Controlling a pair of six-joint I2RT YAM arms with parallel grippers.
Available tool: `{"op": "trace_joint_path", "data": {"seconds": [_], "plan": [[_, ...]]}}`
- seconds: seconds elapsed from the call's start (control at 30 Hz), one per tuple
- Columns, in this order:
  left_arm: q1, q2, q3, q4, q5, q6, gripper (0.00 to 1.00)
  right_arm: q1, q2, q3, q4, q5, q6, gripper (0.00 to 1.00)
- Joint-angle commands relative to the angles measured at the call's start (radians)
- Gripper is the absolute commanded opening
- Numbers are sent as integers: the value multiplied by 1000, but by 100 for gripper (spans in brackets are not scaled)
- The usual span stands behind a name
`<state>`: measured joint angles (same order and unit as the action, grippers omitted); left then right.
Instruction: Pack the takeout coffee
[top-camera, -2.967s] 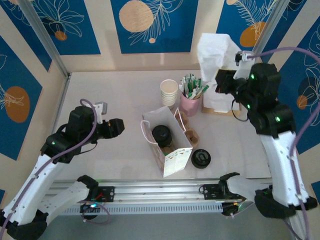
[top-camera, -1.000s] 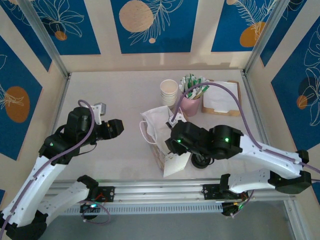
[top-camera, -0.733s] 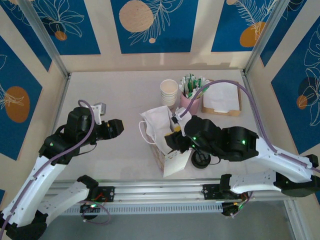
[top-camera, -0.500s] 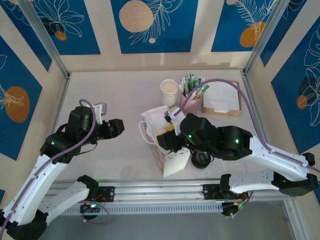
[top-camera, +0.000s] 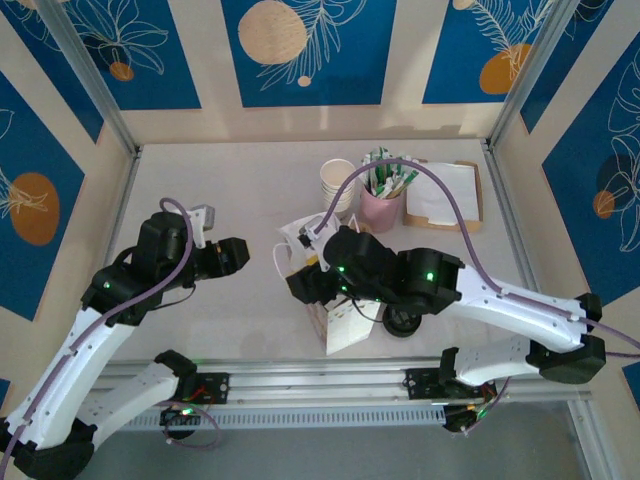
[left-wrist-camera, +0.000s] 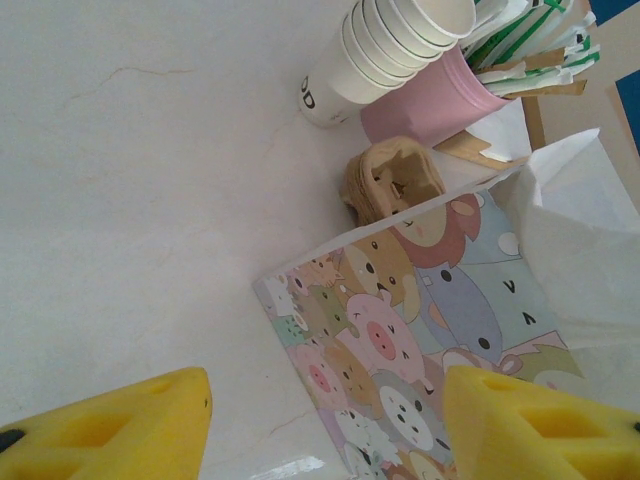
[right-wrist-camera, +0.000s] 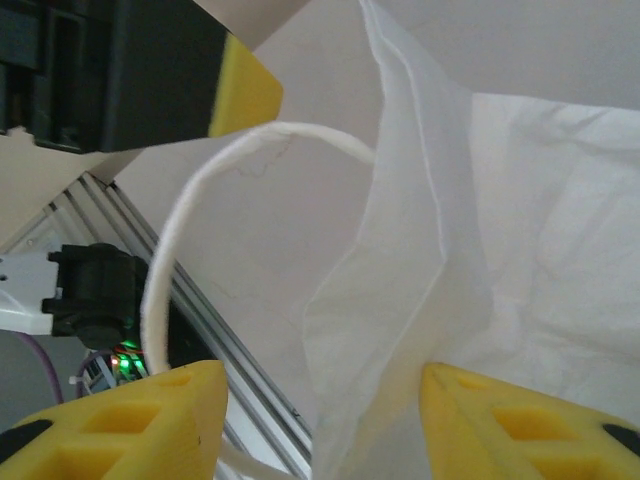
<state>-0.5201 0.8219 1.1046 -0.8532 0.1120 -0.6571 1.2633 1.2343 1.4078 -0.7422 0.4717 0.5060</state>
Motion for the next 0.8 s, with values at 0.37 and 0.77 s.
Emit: {"op": "trace_joint_path", "data": {"seconds": [0.37,0.77], "plan": [[-4,6,5,8,16,-16,63,-22,-9,45,-91,128,51,9],[-4,14,-8,19,18,-17,63,-61,-13,63,-364,179,115,4]]}}
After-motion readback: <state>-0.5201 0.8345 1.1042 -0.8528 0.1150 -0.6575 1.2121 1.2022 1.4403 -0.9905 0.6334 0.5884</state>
